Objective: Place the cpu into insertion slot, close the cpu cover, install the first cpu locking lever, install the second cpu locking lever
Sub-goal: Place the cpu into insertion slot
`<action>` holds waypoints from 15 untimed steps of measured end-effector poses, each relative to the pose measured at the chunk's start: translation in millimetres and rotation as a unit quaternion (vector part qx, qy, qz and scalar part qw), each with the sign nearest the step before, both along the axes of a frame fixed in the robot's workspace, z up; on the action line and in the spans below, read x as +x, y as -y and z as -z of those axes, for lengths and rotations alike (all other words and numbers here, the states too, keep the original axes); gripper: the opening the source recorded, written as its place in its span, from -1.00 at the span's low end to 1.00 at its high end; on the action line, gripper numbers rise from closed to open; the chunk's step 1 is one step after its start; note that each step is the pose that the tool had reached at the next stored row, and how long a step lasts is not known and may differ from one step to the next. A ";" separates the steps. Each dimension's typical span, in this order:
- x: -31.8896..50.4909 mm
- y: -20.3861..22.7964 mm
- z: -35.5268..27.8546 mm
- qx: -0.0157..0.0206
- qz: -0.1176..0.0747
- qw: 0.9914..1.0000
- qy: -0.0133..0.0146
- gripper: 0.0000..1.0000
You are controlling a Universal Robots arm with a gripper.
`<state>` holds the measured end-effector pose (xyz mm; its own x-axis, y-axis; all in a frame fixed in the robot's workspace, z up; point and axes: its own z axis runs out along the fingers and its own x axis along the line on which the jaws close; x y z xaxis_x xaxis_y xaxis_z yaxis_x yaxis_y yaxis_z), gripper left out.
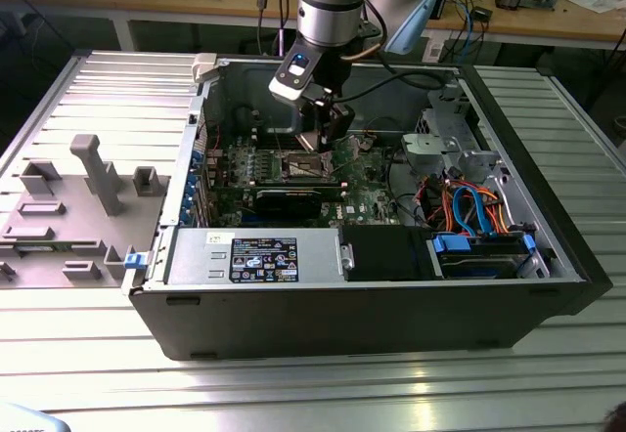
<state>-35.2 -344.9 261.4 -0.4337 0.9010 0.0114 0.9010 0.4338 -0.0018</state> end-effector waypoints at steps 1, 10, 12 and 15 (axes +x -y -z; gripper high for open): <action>0.0 0.0 0.0 0.000 0.001 1.000 0.000 0.08; 0.0 0.0 0.4 0.000 0.019 1.000 0.000 0.08; 0.0 0.0 0.6 0.000 0.030 1.000 0.000 0.08; 0.0 0.0 0.9 0.000 0.045 0.999 0.000 0.08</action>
